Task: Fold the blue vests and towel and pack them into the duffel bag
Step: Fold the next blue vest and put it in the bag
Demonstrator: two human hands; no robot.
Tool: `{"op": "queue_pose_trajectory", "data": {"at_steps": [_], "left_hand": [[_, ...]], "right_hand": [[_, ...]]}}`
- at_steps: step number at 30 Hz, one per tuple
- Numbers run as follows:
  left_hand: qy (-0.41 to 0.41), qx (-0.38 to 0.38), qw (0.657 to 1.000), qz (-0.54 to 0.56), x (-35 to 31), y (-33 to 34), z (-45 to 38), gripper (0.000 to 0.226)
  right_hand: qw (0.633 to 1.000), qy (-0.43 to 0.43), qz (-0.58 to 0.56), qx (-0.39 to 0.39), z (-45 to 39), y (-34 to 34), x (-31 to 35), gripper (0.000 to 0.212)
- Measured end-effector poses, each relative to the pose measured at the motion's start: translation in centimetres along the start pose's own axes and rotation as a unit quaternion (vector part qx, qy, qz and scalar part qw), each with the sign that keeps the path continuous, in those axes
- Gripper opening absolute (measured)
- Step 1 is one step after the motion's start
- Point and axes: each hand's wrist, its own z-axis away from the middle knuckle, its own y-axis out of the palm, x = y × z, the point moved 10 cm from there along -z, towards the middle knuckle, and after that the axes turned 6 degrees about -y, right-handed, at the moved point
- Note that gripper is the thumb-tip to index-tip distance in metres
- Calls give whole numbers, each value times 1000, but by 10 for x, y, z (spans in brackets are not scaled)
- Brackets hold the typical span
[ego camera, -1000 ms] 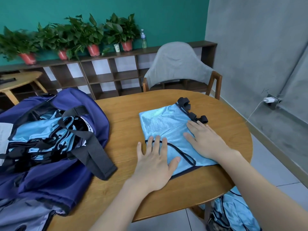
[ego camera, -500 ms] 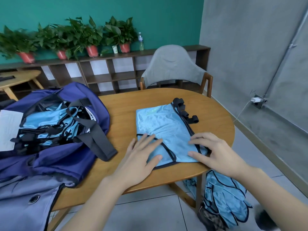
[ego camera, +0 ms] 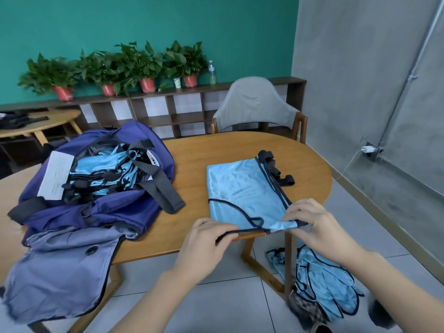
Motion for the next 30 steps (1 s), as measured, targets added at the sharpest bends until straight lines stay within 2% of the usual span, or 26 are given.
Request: {"op": "queue_pose_trajectory", "data": {"at_steps": [2, 5, 7, 10, 14, 16, 21, 26, 30], "left_hand": [[-41, -34, 998, 26, 3, -11, 0, 12], [-23, -81, 995, 57, -7, -29, -2, 13], [-1, -108, 991, 83, -17, -39, -6, 13], [15, -129, 987, 97, -22, -47, -13, 14], [13, -152, 984, 97, -20, -59, -31, 21], [4, -162, 983, 87, -16, -66, -46, 24], [-67, -162, 982, 65, 17, -68, -89, 26], [-170, -79, 981, 52, 64, -32, -127, 30], [-218, -19, 976, 17, 93, 1, -140, 31]], "right_hand": [[998, 37, -39, -13, -3, -9, 7, 13], [992, 84, -85, -36, -6, -20, 16, 6], [990, 76, -107, -61, -10, -27, 26, 2], [988, 43, -105, -105, -22, -37, 36, 8], [984, -2, -73, -159, -50, -55, 43, 10], [984, -6, -68, -163, -70, -58, 38, 12], [992, 48, -60, -96, -121, -35, 5, 14], [985, 144, -93, 35, -153, 10, -51, 41], [971, 206, -69, 102, -148, 37, -92, 35]]}}
